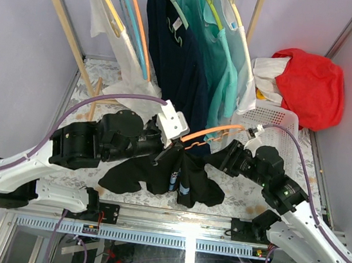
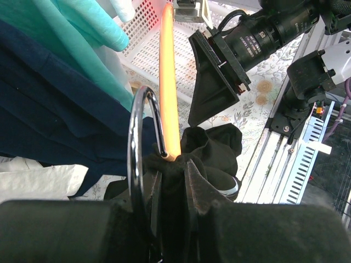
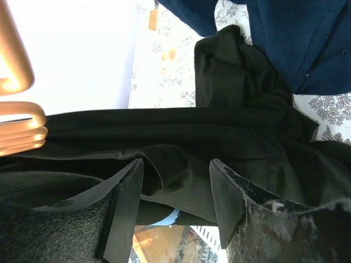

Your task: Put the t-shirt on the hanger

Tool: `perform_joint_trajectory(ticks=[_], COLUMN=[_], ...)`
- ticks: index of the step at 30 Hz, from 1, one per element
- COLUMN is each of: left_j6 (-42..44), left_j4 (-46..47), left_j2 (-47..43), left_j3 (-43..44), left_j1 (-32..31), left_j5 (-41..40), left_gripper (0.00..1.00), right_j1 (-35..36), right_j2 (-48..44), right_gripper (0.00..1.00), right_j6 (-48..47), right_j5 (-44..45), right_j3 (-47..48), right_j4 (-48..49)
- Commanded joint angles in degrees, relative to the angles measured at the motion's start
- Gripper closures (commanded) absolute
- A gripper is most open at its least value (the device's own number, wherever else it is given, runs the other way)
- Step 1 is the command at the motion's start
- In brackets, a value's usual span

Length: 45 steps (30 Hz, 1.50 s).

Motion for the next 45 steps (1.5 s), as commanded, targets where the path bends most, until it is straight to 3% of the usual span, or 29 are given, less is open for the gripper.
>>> perform_joint_trajectory(ticks=[1,27,39,43,45], left_j6=[-0.1,-0.3,-0.5,-0.6,-0.6], left_j4=[4.3,4.2,5.1,5.4,5.5], left_j2=[-0.8,1.0,1.0,1.0,0.8], left_j3=[2.4,4.2,4.4,4.2,4.1], left_j1=[0.4,0.4,0.4,0.4,0.4], left_j5=[0.2,-0.3,-0.5,-0.5,-0.6], left_gripper=[1.00,1.00,1.00,1.00,1.00], right_j1=[0.3,0.5,4.7,6.8,6.8], right_j2=[-1.1,-2.5,-0.3,0.7,0.4], right_gripper=[0.44,0.54,0.55,0.65,0.77], right_j6=[-0.7,-3.3,-2.0,-2.4,-2.0], right_j5=[-2.6,-5.4,-2.6,0.4,1.9], right_j3=[-1.1,-0.4,-0.6,0.4,0.2], right_j4=[3.9,4.2,8.4,8.3,7.8])
